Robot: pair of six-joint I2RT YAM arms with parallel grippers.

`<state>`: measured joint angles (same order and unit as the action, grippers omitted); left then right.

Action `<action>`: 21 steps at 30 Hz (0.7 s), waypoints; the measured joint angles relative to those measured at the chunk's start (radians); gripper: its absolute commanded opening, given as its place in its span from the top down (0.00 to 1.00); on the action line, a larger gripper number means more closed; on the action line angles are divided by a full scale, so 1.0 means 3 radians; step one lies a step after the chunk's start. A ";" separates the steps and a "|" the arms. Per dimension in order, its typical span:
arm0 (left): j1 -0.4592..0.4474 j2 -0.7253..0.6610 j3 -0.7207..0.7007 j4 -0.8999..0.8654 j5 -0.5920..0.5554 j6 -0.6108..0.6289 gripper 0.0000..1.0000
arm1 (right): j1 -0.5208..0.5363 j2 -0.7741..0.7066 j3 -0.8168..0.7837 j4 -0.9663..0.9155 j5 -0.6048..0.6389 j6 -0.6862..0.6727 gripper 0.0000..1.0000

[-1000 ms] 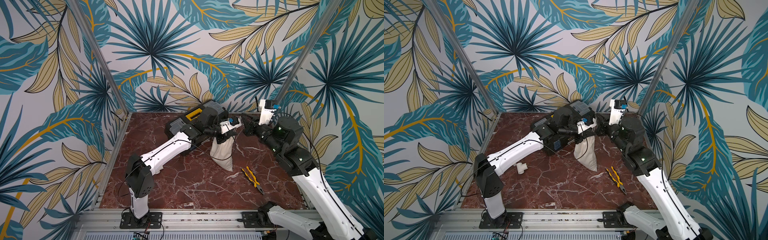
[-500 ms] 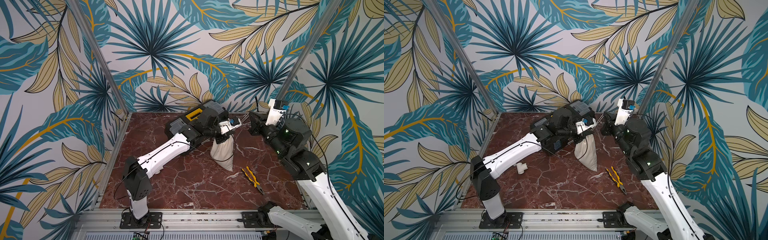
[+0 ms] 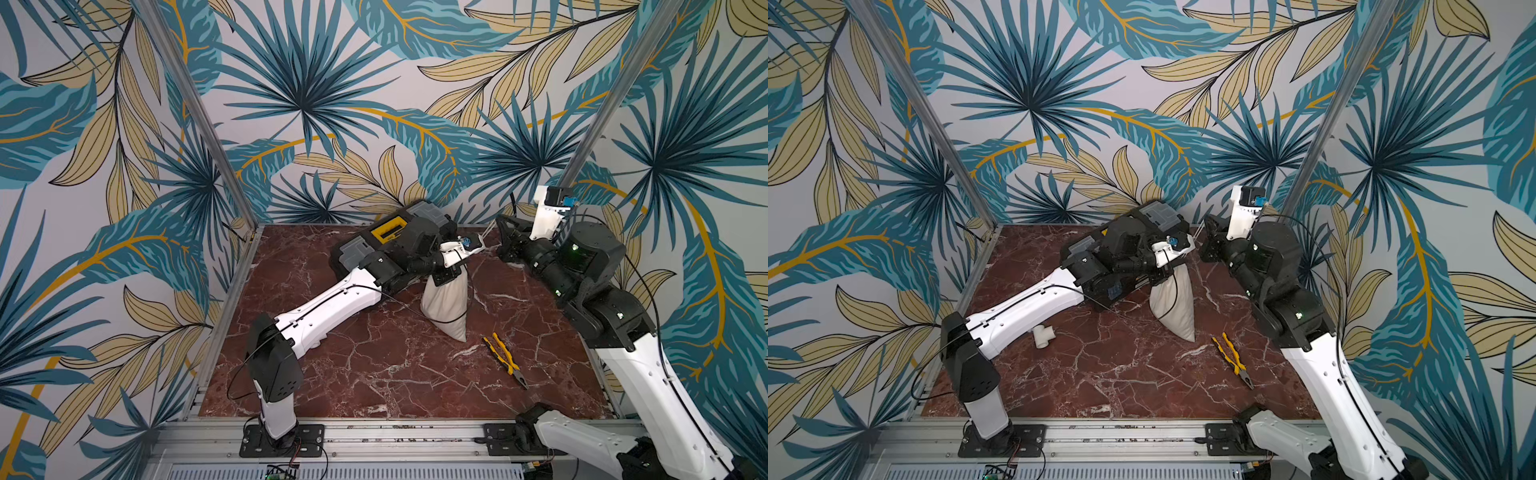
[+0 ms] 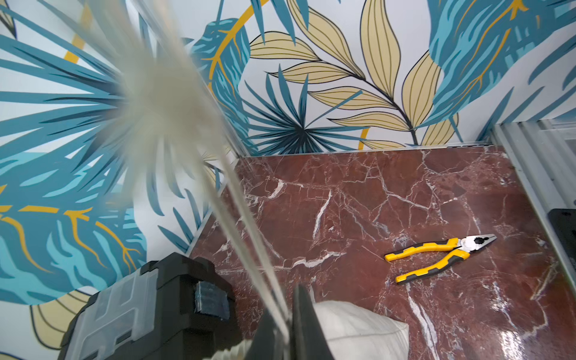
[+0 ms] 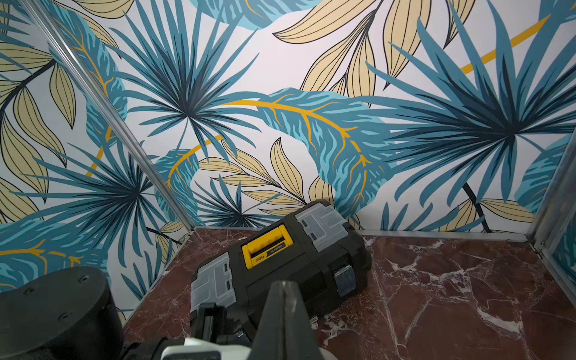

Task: Close the soil bag
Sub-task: Frap the soil bag at the center of the board.

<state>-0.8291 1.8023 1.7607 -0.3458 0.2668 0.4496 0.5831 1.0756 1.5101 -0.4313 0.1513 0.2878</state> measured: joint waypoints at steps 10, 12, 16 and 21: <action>-0.0017 -0.0069 -0.0140 0.0079 -0.0357 0.0014 0.89 | 0.0000 0.0125 0.0117 -0.0083 -0.0099 -0.0078 1.00; -0.0022 -0.0069 -0.0160 0.0116 -0.0385 0.0014 0.89 | 0.0001 0.0164 0.0167 -0.0107 -0.0109 -0.0098 1.00; -0.0022 -0.0069 -0.0175 0.0167 -0.0430 0.0014 0.89 | 0.0001 0.0207 0.0247 -0.0173 -0.0112 -0.0127 1.00; -0.0027 -0.0085 -0.0234 0.0231 -0.0440 0.0017 0.89 | 0.0001 0.0214 0.0317 -0.0267 -0.0114 -0.0151 1.00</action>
<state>-0.8371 1.7767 1.6905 -0.2764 0.1349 0.4545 0.5835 1.1397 1.6051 -0.5114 0.1169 0.2424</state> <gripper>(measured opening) 0.112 0.048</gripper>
